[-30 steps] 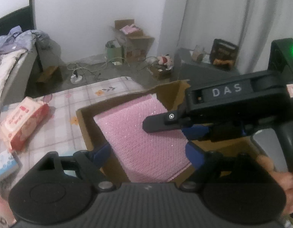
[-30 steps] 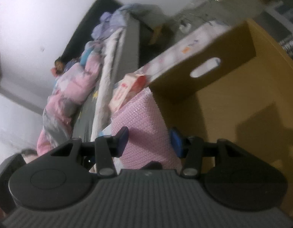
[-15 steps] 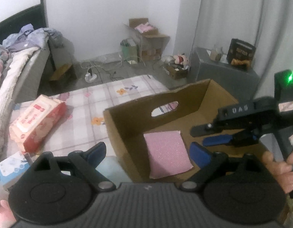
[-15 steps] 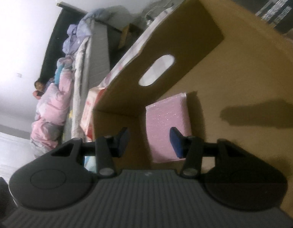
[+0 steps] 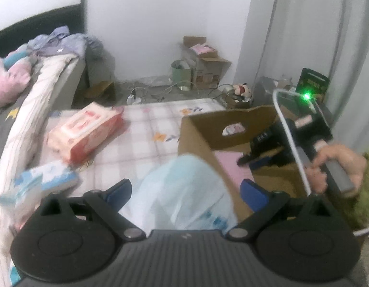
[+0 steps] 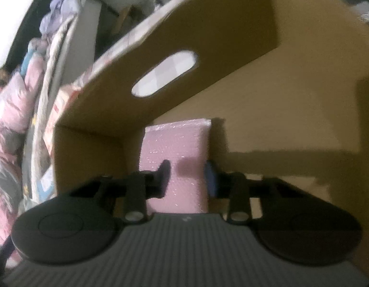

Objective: Organize soft objects
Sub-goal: 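Move the right tool to the blue tissue box and grasp it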

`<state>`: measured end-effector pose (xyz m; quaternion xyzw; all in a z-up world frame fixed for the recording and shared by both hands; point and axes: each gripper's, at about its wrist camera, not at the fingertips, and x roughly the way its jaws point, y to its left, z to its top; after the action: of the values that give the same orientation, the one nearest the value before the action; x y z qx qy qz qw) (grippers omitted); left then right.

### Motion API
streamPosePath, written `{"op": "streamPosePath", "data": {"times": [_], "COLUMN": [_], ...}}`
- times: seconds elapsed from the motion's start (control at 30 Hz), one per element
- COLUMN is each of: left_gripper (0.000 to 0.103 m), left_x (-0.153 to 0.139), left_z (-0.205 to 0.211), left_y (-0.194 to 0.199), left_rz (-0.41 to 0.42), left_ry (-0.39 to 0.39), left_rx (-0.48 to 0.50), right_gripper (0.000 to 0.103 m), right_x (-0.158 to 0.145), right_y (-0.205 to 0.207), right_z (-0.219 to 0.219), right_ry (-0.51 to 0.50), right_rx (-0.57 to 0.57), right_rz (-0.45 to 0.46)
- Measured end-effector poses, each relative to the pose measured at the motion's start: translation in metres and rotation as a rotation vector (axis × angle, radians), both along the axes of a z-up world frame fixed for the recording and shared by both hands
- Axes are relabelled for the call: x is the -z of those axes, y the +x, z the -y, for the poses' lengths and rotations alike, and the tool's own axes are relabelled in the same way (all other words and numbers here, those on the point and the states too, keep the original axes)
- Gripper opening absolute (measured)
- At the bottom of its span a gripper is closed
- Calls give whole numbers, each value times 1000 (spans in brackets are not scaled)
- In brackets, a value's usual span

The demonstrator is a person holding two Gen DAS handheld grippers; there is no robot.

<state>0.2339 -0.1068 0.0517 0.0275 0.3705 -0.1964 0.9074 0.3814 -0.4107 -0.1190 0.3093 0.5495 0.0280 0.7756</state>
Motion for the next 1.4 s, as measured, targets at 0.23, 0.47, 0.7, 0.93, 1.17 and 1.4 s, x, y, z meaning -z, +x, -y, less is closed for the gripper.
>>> {"op": "streamPosePath", "data": {"times": [0.23, 0.47, 0.7, 0.93, 1.17, 1.4], "left_gripper": [98, 98, 98, 98, 98, 98], "left_x": [14, 27, 24, 13, -8, -46], "left_z": [-37, -65, -100, -127, -157, -185], "left_y": [-32, -55, -77, -102, -107, -66], "left_rz": [-8, -37, 7, 80, 129, 248], "left_ry": [1, -23, -9, -13, -38, 83], "left_rx": [-25, -81, -166, -211, -254, -313], "right_gripper": [26, 28, 34, 43, 44, 49], "right_x": [-2, -12, -36, -87, -135, -151], "right_y": [23, 24, 11, -18, -50, -40], "right_z": [-40, -44, -36, -27, -49, -147], "right_ry": [-35, -85, -113, -136, 38, 296], "right_rx": [-78, -118, -124, -108, -106, -195], "right_rz": [57, 97, 147, 258, 325, 262]}}
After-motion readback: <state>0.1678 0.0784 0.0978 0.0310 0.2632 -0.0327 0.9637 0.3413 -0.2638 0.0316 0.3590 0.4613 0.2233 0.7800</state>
